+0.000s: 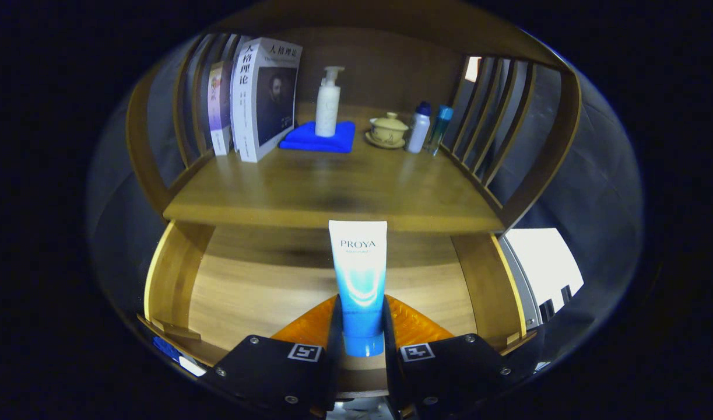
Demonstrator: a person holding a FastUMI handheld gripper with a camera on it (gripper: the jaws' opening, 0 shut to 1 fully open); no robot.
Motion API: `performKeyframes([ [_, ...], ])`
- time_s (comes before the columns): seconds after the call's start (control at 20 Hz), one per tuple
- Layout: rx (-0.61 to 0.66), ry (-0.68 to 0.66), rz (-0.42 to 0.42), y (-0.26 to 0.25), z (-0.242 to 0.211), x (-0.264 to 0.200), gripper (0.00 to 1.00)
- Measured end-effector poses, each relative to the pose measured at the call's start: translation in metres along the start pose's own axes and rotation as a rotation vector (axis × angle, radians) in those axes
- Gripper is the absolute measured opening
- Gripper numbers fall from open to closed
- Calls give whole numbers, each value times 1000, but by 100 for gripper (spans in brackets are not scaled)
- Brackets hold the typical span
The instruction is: Pull open the drawer, take out the items inside it, and place them on the countertop above the cabinet.
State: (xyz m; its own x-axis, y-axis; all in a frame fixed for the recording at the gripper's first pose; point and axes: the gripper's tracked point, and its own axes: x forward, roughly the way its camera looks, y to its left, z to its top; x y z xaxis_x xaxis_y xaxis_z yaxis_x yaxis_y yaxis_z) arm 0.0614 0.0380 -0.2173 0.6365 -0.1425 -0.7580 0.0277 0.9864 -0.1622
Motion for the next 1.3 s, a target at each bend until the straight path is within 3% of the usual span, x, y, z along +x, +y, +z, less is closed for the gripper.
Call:
performKeyframes([
  [0.45, -26, -167, -4, -5, 87, 32, 35],
  [0.65, -28, -199, 45, 10, 113, 64, 35],
  [1.3, -71, -190, 77, 19, 124, 126, 38],
])
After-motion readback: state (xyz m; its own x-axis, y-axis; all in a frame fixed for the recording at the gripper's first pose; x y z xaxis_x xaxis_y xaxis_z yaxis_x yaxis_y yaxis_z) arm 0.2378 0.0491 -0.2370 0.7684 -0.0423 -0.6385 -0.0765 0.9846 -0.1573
